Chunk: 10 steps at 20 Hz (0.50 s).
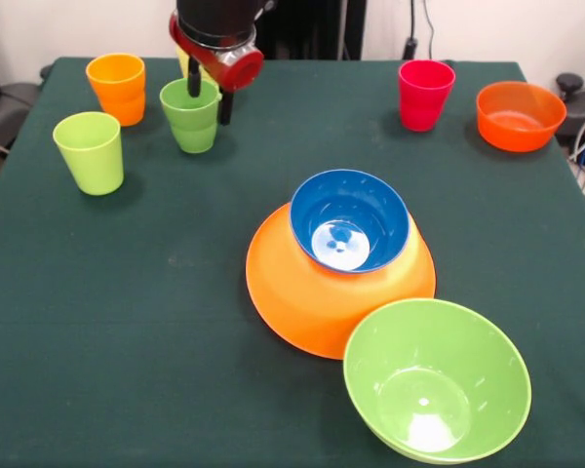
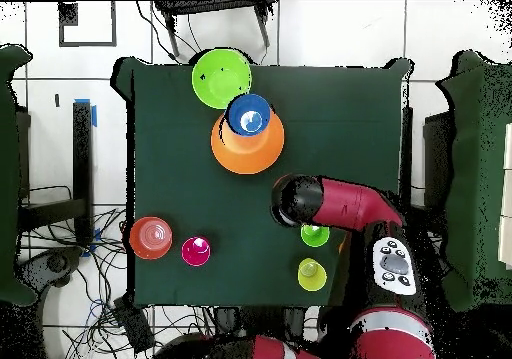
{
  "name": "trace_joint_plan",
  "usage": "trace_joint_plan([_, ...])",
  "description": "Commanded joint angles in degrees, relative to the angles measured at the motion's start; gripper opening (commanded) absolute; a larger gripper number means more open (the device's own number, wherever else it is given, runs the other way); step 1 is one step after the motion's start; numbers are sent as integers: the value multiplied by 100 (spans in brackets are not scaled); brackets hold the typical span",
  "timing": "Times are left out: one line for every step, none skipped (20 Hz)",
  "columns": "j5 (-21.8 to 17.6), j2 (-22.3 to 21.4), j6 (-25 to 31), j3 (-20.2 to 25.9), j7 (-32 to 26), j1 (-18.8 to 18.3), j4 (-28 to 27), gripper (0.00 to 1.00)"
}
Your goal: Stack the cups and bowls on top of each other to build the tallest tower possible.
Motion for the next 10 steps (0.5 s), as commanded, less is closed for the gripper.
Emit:
trace_joint_plan([-479, 389, -663, 804, -638, -145, 93, 100])
trace_joint_plan([-477, 398, -656, 830, -637, -160, 106, 100])
trace_joint_plan([-474, 403, -671, 852, -622, -175, 133, 100])
trace_joint_plan([-468, 405, -690, 873, -602, -185, 162, 100])
trace_joint_plan([-466, 407, -710, 892, -588, -194, 188, 100])
trace_joint_plan([-459, 416, -725, 919, -585, -208, 204, 100])
trace_joint_plan([-457, 424, -745, 944, -585, -220, 219, 100])
trace_joint_plan([-453, 436, -755, 978, -593, -243, 231, 100])
trace_joint_plan([-450, 448, -765, 1012, -602, -265, 243, 100])
trace_joint_plan([-455, 455, -762, 1028, -604, -269, 249, 100])
